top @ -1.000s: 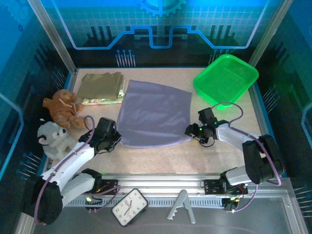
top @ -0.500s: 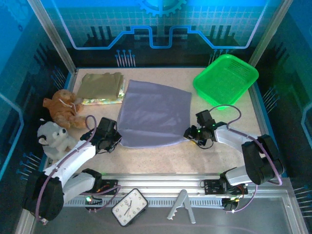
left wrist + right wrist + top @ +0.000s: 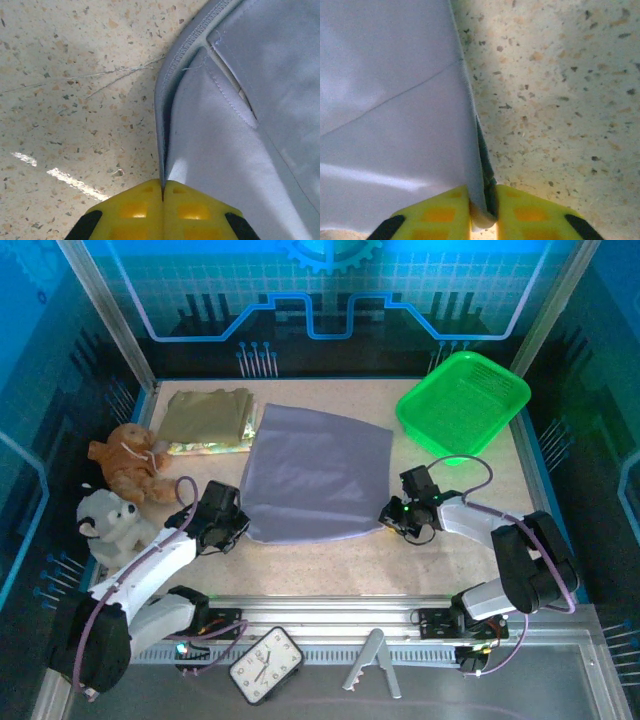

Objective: Fold and stack the skirts

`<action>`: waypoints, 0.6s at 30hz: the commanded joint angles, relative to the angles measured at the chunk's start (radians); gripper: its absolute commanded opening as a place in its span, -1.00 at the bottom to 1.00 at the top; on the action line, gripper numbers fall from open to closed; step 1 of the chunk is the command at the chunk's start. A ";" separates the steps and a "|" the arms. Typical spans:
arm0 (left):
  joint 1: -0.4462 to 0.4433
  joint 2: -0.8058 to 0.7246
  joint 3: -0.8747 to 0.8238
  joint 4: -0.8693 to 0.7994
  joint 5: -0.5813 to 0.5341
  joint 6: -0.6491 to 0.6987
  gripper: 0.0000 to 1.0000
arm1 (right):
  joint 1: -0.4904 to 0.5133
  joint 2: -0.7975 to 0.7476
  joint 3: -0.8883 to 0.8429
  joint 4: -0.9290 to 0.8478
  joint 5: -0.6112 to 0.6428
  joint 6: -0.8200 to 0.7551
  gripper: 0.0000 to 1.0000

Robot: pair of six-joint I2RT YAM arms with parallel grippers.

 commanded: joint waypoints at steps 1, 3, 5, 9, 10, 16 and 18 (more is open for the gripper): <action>0.005 -0.027 0.013 -0.037 -0.033 0.015 -1.00 | 0.012 -0.032 -0.006 -0.026 0.037 -0.009 -1.00; 0.003 -0.076 0.012 -0.079 -0.057 -0.003 -1.00 | 0.013 -0.062 -0.002 -0.077 0.048 -0.019 -1.00; 0.001 -0.132 0.010 -0.149 -0.074 -0.040 -1.00 | 0.012 -0.091 -0.008 -0.136 0.042 -0.023 -1.00; -0.041 -0.267 0.067 -0.331 -0.162 -0.080 -1.00 | 0.012 -0.159 0.005 -0.261 0.018 -0.017 -1.00; -0.043 -0.287 0.091 -0.363 -0.175 -0.077 -1.00 | 0.013 -0.177 0.019 -0.286 0.018 -0.018 -1.00; -0.040 -0.193 0.340 -0.344 -0.210 0.096 -1.00 | 0.004 -0.221 0.197 -0.348 0.097 -0.006 -1.00; -0.034 -0.100 0.431 -0.286 -0.215 0.188 -1.00 | 0.001 -0.199 0.250 -0.324 0.157 -0.012 -1.00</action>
